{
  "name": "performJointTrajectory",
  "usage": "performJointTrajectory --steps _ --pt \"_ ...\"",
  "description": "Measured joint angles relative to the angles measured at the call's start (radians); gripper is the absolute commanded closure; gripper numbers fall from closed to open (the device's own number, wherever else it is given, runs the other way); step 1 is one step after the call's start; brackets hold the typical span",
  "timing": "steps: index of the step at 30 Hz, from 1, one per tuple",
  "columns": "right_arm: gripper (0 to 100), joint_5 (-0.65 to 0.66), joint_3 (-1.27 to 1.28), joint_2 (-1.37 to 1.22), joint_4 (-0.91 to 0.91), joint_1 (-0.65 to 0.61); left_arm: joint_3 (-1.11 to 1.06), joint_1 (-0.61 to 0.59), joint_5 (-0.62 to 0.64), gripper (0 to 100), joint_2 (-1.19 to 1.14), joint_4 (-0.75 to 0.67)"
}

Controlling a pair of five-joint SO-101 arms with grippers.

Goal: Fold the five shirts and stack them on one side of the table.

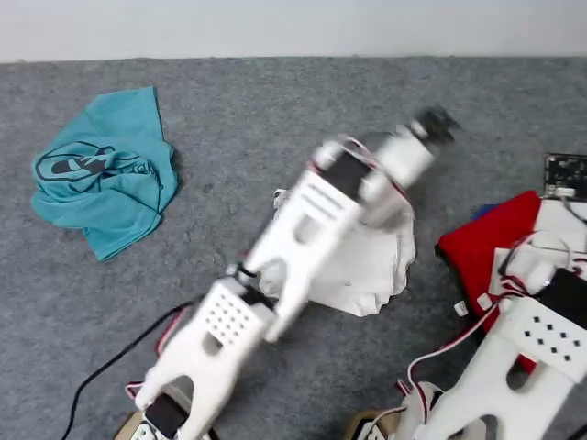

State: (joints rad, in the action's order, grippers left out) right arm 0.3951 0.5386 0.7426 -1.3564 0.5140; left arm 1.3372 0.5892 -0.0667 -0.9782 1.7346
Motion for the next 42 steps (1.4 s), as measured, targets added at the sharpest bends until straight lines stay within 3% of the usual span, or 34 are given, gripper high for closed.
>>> performJointTrajectory --steps 7,13,17,24,28,34,42 --pt "80.9 0.000 0.000 -0.005 0.009 -0.264 -0.084 -0.269 0.000 81 0.002 0.000" --pt "80.9 0.000 0.000 -0.121 0.091 -0.620 -0.242 -0.325 0.000 81 0.002 0.000" --pt "80.9 0.000 0.000 -0.279 0.167 -0.736 -0.299 -0.345 0.000 81 0.002 0.000" --pt "81.2 -0.031 0.000 -0.413 0.190 -0.824 -0.307 -0.379 0.000 81 0.002 0.000" --pt "87.3 -0.031 0.000 -0.413 0.158 -0.818 -0.307 -0.382 0.000 81 0.002 0.000" --pt "92.2 -0.031 0.014 -0.276 0.144 -0.810 -0.307 -0.382 0.000 81 0.002 0.000" --pt "92.2 0.015 0.272 -0.230 0.233 -0.859 -0.307 -0.367 0.000 81 0.012 0.000"
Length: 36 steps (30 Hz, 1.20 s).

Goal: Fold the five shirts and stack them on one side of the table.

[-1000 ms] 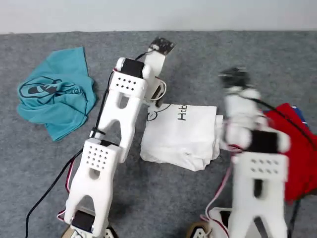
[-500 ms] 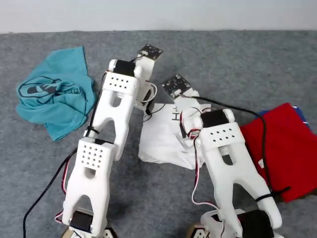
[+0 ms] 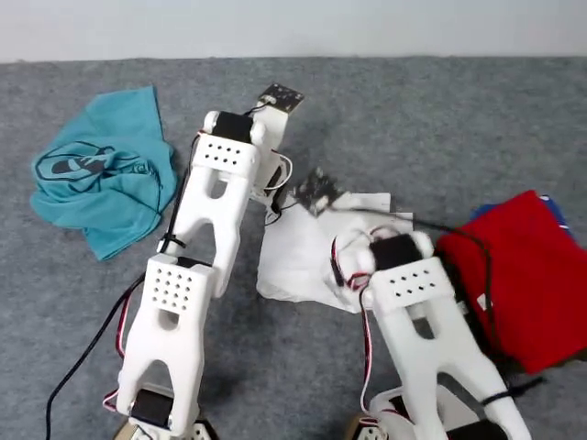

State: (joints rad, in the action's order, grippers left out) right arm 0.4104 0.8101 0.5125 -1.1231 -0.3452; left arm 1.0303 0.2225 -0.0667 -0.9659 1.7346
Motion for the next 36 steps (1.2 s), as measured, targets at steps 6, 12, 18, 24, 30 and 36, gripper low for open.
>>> performJointTrajectory --steps 6,12,18,24,30,36 --pt "92.2 0.003 0.183 0.000 0.169 -0.003 0.000 0.028 0.000 81 0.103 0.000" --pt "92.2 0.077 0.238 0.000 0.181 0.100 0.000 0.028 0.000 81 0.219 0.000" --pt "92.2 0.224 0.304 0.002 0.189 0.305 0.000 0.028 0.000 81 0.241 0.000" --pt "92.2 0.244 0.302 0.021 0.166 0.308 0.000 0.028 0.000 81 0.242 0.000" --pt "92.2 0.245 0.103 0.192 -0.135 0.242 0.000 -0.011 0.000 81 0.242 0.000" --pt "90.6 0.247 -0.006 0.324 -0.183 0.239 -0.117 -0.025 -0.002 81 0.242 0.000"
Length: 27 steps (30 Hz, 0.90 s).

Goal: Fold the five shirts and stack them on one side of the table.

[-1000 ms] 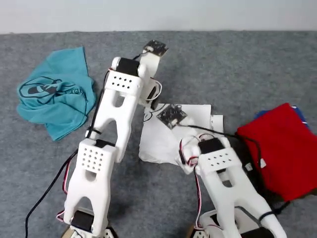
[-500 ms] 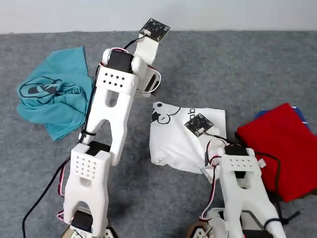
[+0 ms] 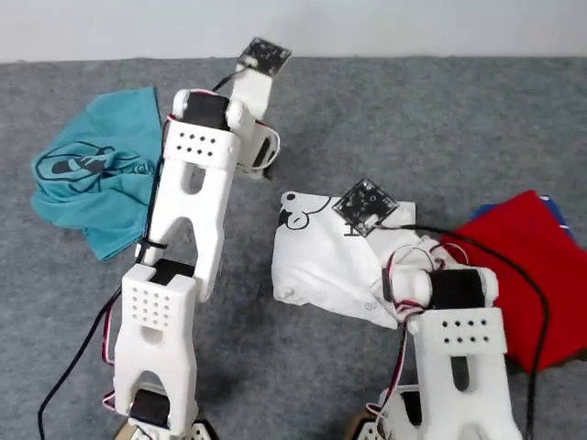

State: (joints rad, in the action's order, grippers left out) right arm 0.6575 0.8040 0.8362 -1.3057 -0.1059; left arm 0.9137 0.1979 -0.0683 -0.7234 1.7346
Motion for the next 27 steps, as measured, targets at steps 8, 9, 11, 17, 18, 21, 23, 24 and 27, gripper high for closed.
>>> performJointTrajectory --steps 8,9,11,17,18,21,23,24,27 --pt "80.1 -0.276 0.060 -0.262 0.356 0.006 -0.307 0.094 0.000 81 0.000 0.000" --pt "80.1 -0.307 0.041 -0.319 0.376 0.014 -0.316 0.081 0.000 81 0.000 0.000" --pt "80.1 -0.339 -0.008 -0.436 0.393 0.021 -0.316 0.043 0.000 81 0.002 -0.002" --pt "80.1 -0.391 -0.233 -0.710 0.373 0.092 -0.293 -0.126 0.002 81 0.058 -0.002" --pt "80.1 -0.394 -0.273 -0.740 0.351 0.101 -0.290 -0.146 0.005 81 0.077 -0.002" --pt "80.1 -0.396 -0.362 -0.815 0.319 0.106 -0.290 -0.187 0.002 81 0.121 -0.002" --pt "80.1 -0.399 -0.390 -0.875 0.318 0.104 -0.290 -0.203 0.000 81 0.137 -0.002" --pt "80.1 -0.399 -0.397 -0.907 0.324 0.103 -0.290 -0.209 0.000 81 0.141 -0.002" --pt "80.3 -0.399 -0.425 -1.002 0.356 0.104 -0.288 -0.216 0.000 81 0.141 0.000"
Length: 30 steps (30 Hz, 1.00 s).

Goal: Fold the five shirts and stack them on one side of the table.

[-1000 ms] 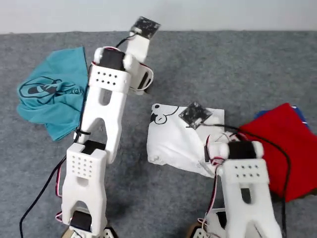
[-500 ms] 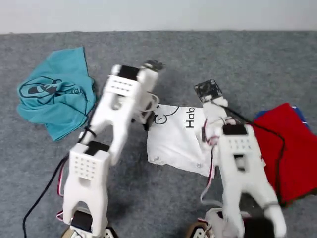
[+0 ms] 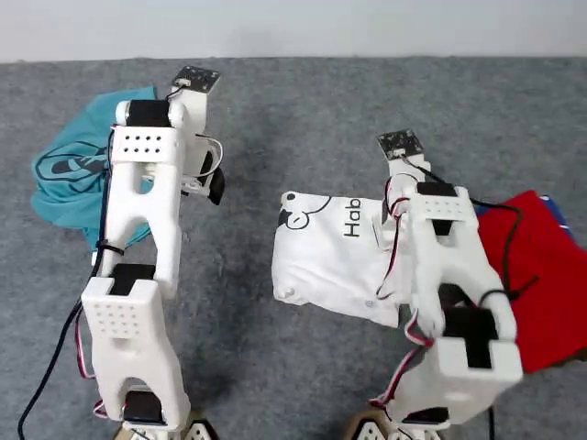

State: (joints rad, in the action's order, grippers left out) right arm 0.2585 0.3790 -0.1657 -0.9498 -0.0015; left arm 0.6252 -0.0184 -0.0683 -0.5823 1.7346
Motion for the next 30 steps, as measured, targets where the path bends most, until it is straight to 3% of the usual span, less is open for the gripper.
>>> performJointTrajectory --steps 4,8,12,19,27,30 --pt "82.4 0.000 -0.055 -0.101 0.006 -0.009 0.000 0.000 0.000 81 0.000 0.000" --pt "99.8 0.018 -0.089 -0.153 0.006 -0.028 0.000 0.000 0.000 81 0.000 0.000" --pt "99.2 0.084 -0.106 -0.163 0.006 -0.032 0.000 0.000 0.000 81 0.000 0.000" --pt "98.8 0.089 -0.130 -0.158 0.006 -0.032 -0.006 0.000 0.000 81 0.000 -0.002" --pt "98.8 -0.058 -0.233 -0.029 0.006 -0.031 -0.204 0.000 0.000 81 0.002 -0.006" --pt "98.8 -0.106 -0.273 0.026 0.006 0.012 -0.308 0.000 0.002 81 0.002 -0.069"
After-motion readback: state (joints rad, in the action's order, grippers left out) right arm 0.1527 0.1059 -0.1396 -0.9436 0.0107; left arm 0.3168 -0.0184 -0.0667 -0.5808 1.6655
